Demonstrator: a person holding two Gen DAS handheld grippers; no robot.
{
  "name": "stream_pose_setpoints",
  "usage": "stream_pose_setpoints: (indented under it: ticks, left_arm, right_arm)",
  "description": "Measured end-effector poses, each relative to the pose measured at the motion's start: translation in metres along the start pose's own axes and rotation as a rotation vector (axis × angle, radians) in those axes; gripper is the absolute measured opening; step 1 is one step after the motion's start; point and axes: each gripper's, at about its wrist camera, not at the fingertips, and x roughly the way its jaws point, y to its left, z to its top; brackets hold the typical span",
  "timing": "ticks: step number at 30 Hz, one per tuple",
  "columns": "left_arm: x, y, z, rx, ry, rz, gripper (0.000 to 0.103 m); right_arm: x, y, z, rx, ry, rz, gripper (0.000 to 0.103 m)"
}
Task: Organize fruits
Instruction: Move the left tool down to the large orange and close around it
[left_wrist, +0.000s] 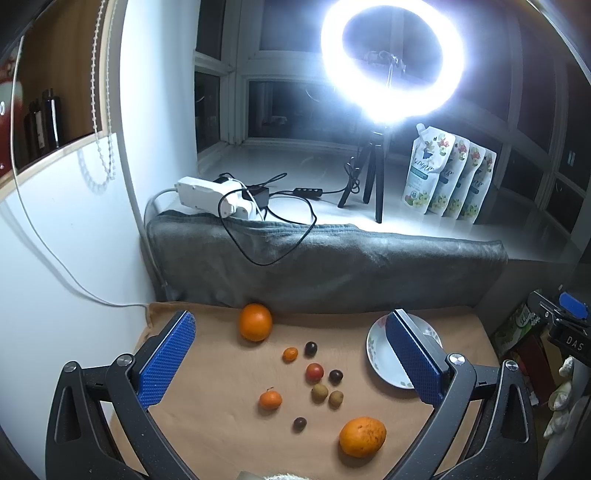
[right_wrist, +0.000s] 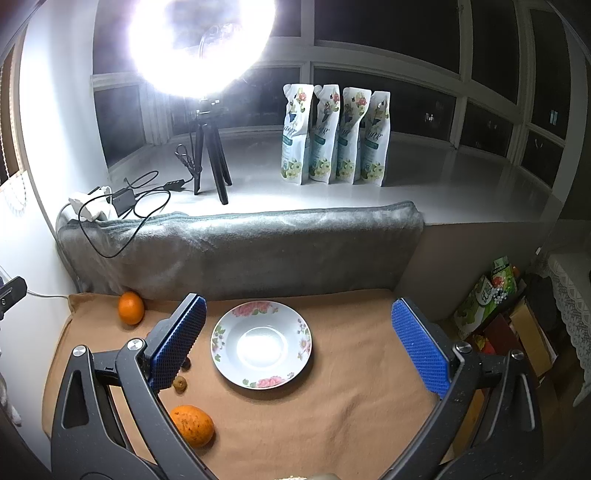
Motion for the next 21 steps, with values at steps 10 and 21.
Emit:
stream_pose_setpoints:
  ticks: [10, 21]
  left_arm:
    - [0.013, 0.004, -0.013, -0.017, 0.062, -0.028, 0.102]
    - [0.044, 0.022, -0.052, -0.106, 0.218, -0.110, 0.102]
  right_arm:
    - [0.017, 0.004, -0.011, -0.017, 0.072, 0.024, 0.103]
    - [0.057, -0.003, -0.052, 0.057, 0.246, 0.236, 0.103]
